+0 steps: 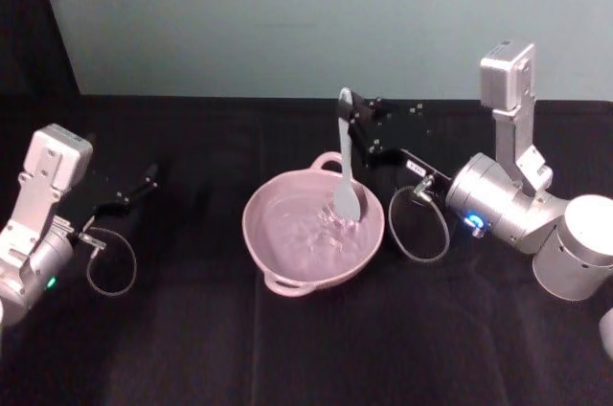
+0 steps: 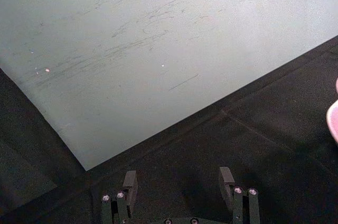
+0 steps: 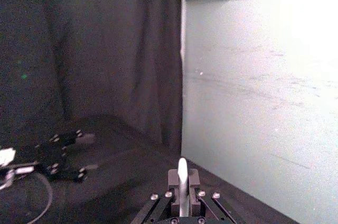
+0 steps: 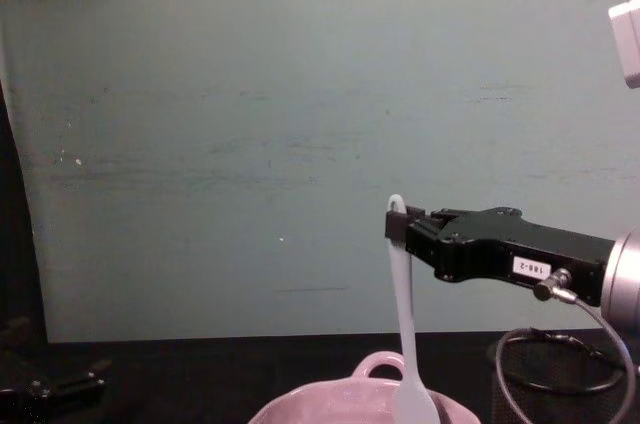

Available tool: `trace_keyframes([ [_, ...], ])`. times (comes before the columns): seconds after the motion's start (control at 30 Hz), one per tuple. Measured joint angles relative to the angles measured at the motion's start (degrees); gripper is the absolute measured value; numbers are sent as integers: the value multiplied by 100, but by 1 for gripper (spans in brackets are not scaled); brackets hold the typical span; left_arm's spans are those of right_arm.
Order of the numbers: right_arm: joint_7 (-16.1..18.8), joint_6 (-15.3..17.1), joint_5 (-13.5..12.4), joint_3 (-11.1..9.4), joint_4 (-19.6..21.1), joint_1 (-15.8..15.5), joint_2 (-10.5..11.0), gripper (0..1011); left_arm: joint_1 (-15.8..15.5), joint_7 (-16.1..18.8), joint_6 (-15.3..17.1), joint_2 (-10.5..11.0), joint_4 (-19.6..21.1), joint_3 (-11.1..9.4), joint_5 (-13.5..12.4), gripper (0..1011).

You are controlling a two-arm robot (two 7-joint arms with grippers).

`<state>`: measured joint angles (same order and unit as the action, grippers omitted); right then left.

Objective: Use the one hand to pick up the spoon and stir the clear water in the bowl.

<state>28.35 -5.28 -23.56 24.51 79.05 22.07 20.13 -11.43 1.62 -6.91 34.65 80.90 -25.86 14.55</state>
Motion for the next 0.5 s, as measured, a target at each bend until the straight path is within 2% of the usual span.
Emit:
trace_keyframes([
  [0.07,-29,185,80,47,245,-103,94,108,0,0,0,0,0,0,0,1011],
  [0.27,-4,453,149,182,625,-243,197,108,0,0,0,0,0,0,0,1011],
  [0.5,152,535,173,426,830,-268,130,108,0,0,0,0,0,0,0,1011],
])
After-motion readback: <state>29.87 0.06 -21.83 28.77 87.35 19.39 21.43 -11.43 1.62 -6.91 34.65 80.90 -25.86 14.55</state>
